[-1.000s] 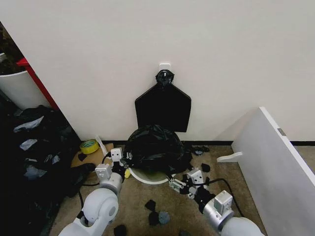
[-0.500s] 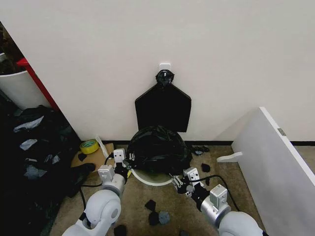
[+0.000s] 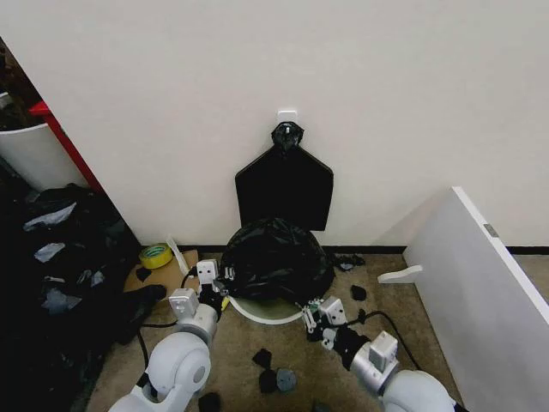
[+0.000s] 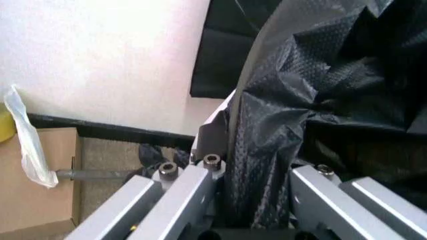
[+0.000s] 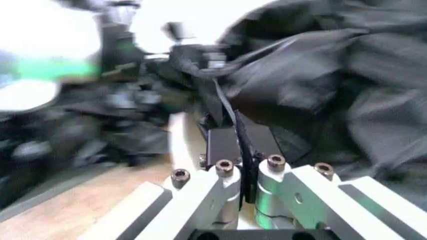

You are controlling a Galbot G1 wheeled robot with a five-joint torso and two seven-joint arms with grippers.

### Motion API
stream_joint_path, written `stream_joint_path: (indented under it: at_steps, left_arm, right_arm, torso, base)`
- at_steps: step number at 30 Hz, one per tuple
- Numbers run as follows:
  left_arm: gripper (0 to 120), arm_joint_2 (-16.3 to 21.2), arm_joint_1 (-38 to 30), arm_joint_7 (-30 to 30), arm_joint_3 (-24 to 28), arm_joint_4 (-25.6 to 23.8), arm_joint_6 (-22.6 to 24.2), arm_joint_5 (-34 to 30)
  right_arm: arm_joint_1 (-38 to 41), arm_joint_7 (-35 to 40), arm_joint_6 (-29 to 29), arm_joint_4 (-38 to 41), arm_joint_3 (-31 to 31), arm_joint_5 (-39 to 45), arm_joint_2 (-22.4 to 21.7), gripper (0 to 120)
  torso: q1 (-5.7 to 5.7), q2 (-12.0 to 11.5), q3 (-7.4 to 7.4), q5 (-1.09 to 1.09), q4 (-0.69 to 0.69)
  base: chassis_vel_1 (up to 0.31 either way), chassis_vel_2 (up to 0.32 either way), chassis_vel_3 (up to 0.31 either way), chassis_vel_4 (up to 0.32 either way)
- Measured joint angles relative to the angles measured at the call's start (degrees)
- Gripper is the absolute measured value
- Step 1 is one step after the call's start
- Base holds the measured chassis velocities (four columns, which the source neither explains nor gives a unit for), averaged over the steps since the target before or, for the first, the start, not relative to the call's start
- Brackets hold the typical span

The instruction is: Place the garbage bag over the trash bin.

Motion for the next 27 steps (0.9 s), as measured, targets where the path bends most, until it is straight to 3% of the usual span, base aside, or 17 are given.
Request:
stream_joint_path:
  at_steps: [3,9,17,27]
  left_arm:
    - [1,-0.1,0.3,-0.4,-0.8,-1.6,1.1,-2.5]
    - [1,-0.2,1.0,-1.2,-2.2,-4.2,3.2,-6.3]
    - [1,-0.2,2.0,-2.3,-4.0,-7.6,5.7,-10.6]
    - [1,0.0,2.6,-2.2,-4.6,-8.1,5.7,-10.5]
  right_arm:
    - [0.3,-8.7,5.4,-3.8,0.3,-1.3,0.7,0]
    - [1.1,-14.4,11.7,-8.2,1.2,-9.8,2.3,0]
    - [1.7,-5.9,16.8,-12.4,3.4,-29.8,3.6,0]
    - [2.8,1.6,18.0,-15.0,5.2,-39.5,4.0,0]
  torso:
    - [0.0,0.0,0.0,0.0,0.0]
    - [0.0,0.0,0.0,-0.01,0.0]
    - [0.0,0.0,0.0,0.0,0.0]
    - [0.0,0.0,0.0,-0.02,0.0]
  base:
    - [0.0,0.0,0.0,0.0]
    - [0.0,0.0,0.0,0.0]
    - [0.0,0.0,0.0,0.0]
    - [0.0,0.0,0.0,0.0]
